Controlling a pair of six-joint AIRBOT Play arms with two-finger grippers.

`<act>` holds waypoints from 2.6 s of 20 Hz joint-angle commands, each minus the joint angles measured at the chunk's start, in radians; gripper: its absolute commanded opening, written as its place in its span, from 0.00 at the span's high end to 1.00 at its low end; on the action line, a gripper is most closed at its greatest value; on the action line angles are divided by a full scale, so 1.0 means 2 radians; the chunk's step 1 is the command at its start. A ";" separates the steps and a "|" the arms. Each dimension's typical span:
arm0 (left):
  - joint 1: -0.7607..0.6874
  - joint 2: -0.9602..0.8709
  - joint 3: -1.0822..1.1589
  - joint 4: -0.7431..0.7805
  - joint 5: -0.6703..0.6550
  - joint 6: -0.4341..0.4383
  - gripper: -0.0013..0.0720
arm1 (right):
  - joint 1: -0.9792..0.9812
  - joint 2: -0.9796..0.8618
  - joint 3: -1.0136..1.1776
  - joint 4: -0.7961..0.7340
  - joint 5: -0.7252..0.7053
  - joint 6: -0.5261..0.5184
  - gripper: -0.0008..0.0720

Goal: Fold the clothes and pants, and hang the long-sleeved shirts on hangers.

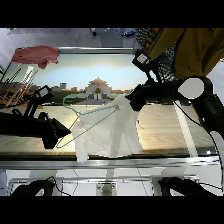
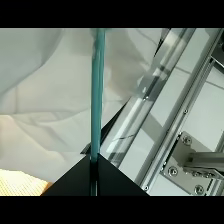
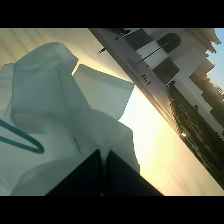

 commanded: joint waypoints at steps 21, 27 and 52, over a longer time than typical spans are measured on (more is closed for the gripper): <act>-0.002 -0.022 0.000 0.022 0.008 0.051 0.95 | 0.000 0.000 0.000 0.056 0.075 -0.128 0.95; -0.001 0.011 0.000 0.022 0.031 0.044 0.95 | 0.000 0.000 0.000 0.023 0.042 -0.083 0.95; -0.001 -0.019 -0.005 0.127 -0.187 0.074 0.95 | 0.000 0.000 0.000 0.149 0.097 -0.073 0.95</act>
